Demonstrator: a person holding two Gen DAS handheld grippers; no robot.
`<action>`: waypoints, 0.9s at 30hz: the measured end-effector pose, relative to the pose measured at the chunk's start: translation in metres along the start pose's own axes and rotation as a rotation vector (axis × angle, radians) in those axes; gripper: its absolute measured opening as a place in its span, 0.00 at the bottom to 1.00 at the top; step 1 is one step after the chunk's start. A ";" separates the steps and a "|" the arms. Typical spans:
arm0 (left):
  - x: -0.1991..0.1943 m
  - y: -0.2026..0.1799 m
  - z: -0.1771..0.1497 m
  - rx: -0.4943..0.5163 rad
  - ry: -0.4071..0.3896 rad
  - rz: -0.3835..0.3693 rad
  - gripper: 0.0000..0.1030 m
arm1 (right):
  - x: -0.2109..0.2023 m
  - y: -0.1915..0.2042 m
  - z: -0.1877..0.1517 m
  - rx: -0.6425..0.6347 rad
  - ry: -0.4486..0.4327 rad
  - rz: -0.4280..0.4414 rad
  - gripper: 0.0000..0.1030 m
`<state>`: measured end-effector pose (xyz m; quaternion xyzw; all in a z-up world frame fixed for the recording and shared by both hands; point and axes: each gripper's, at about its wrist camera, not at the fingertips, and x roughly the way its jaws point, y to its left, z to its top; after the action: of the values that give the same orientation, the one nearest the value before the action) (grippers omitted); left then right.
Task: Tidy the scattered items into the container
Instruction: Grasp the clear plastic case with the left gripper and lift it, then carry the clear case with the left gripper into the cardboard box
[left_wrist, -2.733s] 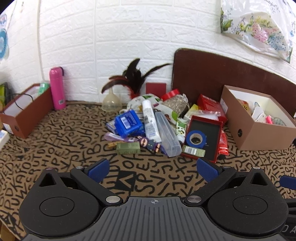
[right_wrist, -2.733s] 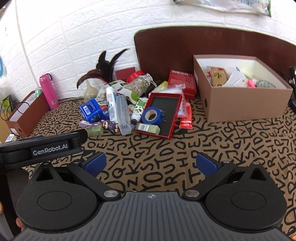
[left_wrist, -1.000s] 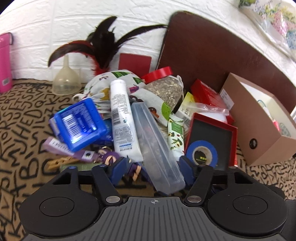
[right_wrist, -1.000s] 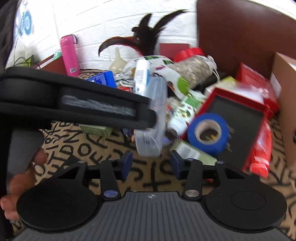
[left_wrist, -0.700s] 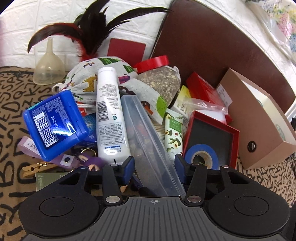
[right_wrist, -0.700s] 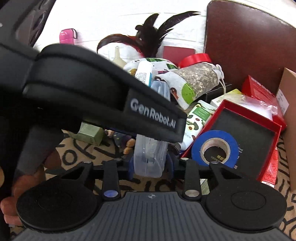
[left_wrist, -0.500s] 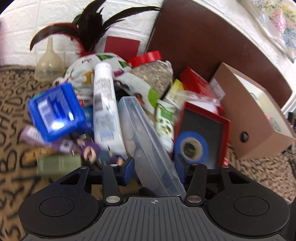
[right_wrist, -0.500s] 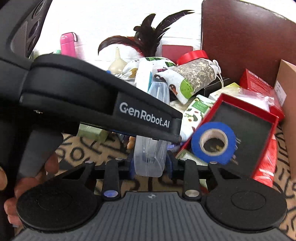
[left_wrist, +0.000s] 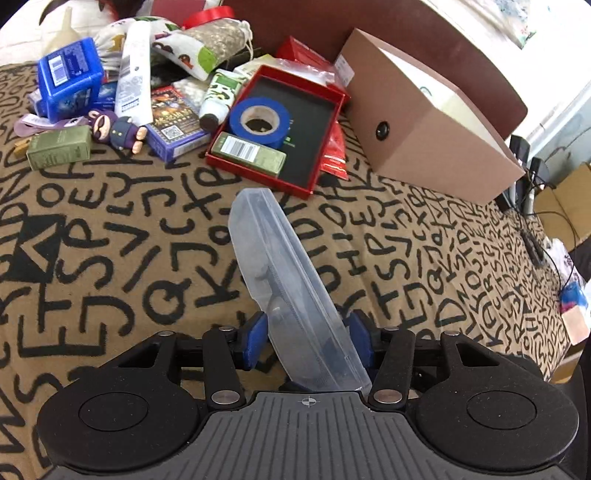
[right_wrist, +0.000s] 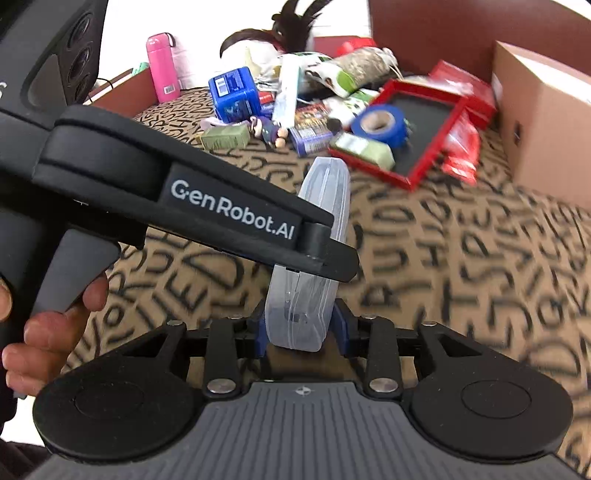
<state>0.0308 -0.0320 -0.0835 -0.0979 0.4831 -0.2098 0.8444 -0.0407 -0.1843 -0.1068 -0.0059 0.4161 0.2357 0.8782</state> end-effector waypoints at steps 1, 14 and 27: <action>0.000 0.000 0.002 -0.002 -0.009 0.029 0.72 | 0.000 -0.004 0.002 0.028 -0.004 0.006 0.41; 0.026 0.002 0.022 0.065 -0.011 0.127 0.68 | 0.033 -0.019 0.027 0.090 -0.025 0.001 0.51; 0.001 -0.083 0.034 0.193 -0.108 0.060 0.61 | -0.024 -0.042 0.021 0.181 -0.159 -0.018 0.38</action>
<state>0.0393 -0.1083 -0.0362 -0.0126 0.4173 -0.2245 0.8805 -0.0204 -0.2269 -0.0832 0.0884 0.3648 0.1887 0.9074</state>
